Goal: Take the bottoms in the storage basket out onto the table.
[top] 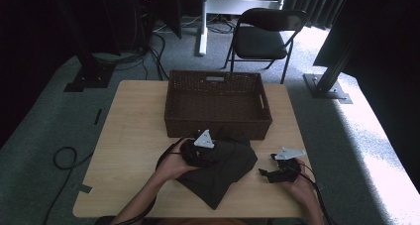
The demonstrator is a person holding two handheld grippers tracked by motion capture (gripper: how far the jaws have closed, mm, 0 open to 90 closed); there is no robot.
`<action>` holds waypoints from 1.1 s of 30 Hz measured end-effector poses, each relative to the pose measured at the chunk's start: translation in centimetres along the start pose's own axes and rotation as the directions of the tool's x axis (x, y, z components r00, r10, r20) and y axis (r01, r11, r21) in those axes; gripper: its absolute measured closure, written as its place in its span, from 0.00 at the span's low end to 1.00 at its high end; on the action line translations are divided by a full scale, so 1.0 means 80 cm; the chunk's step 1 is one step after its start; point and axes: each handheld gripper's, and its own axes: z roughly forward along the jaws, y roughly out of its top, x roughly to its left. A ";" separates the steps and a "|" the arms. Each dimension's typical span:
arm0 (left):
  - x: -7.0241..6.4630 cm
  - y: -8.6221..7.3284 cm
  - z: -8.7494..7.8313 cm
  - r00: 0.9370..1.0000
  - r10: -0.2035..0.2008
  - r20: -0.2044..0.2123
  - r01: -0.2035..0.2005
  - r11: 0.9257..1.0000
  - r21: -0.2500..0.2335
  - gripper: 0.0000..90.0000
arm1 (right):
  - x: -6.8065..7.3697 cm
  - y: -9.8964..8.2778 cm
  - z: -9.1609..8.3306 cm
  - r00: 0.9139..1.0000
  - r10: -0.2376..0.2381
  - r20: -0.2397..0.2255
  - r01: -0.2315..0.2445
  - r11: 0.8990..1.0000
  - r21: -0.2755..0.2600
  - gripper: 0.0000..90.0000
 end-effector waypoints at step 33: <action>0.018 -0.016 -0.069 0.992 -0.113 -0.062 0.099 0.977 -0.190 0.37 | 0.000 0.000 0.000 1.000 0.000 0.000 0.000 1.000 0.001 0.17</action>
